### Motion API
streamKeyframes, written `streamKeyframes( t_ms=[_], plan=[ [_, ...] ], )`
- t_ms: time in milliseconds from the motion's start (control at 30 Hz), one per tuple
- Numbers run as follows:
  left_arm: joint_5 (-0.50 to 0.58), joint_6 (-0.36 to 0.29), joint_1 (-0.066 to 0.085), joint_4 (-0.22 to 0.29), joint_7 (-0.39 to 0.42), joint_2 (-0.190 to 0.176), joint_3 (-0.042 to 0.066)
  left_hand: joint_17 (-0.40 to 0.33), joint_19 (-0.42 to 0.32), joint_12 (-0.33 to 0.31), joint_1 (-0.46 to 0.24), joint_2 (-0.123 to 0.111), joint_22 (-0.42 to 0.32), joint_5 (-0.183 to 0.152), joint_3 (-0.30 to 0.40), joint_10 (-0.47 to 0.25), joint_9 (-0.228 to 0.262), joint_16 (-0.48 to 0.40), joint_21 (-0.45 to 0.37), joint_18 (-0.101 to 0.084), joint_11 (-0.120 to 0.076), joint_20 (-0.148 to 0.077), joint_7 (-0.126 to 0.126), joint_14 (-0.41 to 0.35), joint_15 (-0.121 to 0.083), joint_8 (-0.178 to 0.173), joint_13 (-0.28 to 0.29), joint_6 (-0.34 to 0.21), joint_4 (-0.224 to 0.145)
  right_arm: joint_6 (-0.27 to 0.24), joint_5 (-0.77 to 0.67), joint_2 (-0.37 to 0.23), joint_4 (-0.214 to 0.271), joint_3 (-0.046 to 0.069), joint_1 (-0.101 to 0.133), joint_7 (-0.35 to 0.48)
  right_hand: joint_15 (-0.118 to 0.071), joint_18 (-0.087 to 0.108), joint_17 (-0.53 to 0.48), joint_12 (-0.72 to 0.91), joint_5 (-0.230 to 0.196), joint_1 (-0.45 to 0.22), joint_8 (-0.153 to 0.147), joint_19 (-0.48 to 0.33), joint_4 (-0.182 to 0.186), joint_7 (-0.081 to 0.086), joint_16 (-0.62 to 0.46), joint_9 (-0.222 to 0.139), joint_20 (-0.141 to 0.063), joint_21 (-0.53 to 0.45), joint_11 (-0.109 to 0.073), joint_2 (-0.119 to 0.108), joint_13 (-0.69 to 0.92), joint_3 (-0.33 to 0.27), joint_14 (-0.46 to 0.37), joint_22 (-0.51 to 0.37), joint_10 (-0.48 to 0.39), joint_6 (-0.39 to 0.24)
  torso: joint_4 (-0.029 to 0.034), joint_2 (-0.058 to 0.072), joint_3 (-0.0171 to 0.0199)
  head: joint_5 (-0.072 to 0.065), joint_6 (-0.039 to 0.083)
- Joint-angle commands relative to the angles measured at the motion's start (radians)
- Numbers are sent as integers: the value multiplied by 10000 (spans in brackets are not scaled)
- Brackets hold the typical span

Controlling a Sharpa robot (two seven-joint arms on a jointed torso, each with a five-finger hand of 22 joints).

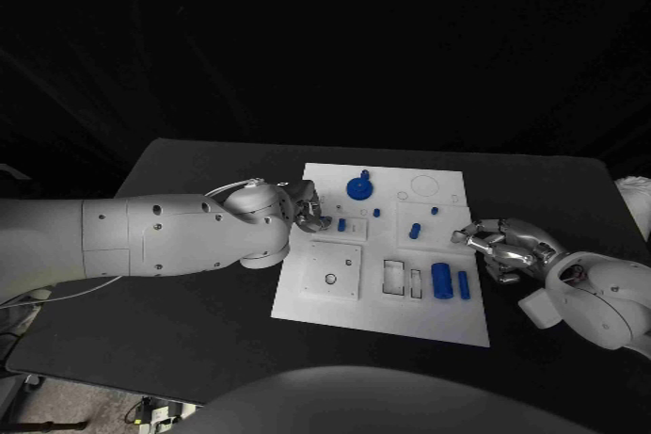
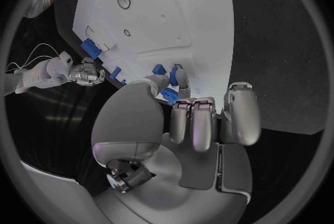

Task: Assemble the parts on the task board

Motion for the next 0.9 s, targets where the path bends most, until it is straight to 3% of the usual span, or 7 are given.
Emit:
streamKeyframes(
  t_ms=[33, 900],
  plan=[
    [-59, -51, -6, -21, -100, 35, 3, 2634, 253, 23, -92, -20, 2036, -52, 57, 1076, -3, 25, -66, 134, 19, -20, 12, 1071, 1, 23, 2629, 11, 4, 94, -61, 6, 5, -1, -12, 60, -27, 33, 2274, -67, 49, 98, -46, -87, -10, 14, -39, -15, 7, -41, -458, -1, 1009, 60, 846, 1885, 1566, -3, -1, 0, 4, -2, 2],
    [-56, 217, -82, -44, -47, 57, 3, 2634, 246, 23, -85, -43, 2031, -150, 101, 1076, -3, 25, -87, 138, 14, -20, 1, 1071, 1, 32, 2629, 17, -17, 102, -61, -10, 9, -1, -35, 84, -27, 34, 2273, -66, 50, 101, -46, -90, -10, 15, -40, -15, 7, -45, -458, -4, 1012, 70, 845, 1883, 1570, -5, 4, -3, 2, -9, 2]
  ],
)
